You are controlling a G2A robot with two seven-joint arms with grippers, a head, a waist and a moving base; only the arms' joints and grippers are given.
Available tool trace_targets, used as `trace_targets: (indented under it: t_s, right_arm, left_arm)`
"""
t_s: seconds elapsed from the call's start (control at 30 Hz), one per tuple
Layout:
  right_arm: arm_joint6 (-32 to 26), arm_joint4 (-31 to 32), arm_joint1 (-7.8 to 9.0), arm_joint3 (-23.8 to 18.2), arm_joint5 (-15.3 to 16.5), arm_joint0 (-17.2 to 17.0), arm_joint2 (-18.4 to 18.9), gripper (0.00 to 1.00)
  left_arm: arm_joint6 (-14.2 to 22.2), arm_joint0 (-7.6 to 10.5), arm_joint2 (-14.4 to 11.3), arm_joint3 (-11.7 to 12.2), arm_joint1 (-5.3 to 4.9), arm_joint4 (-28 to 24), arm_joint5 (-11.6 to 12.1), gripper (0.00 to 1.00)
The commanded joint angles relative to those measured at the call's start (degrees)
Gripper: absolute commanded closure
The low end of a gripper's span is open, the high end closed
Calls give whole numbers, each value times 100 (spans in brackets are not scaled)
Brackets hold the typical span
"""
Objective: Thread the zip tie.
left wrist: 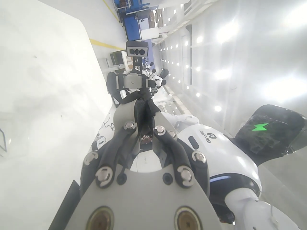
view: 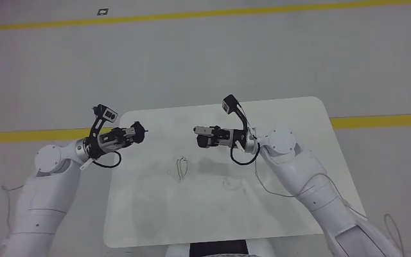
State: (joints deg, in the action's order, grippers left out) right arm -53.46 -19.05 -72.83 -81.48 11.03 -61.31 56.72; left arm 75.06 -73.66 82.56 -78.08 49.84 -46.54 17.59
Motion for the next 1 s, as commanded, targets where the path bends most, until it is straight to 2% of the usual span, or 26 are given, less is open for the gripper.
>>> trace_targets:
  t_s: [0.0, 0.87, 0.97]
  right_arm:
    - [0, 0, 0, 0, 0, 0, 0, 0]
    - [0, 0, 0, 0, 0, 0, 0, 0]
    - [53, 138, -11, -37, -215, -39, -131, 0]
  left_arm:
    - [1, 1, 0, 1, 0, -2, -1, 100]
    - [1, 1, 0, 1, 0, -2, -1, 100]
    - [1, 1, 0, 1, 0, -2, -1, 100]
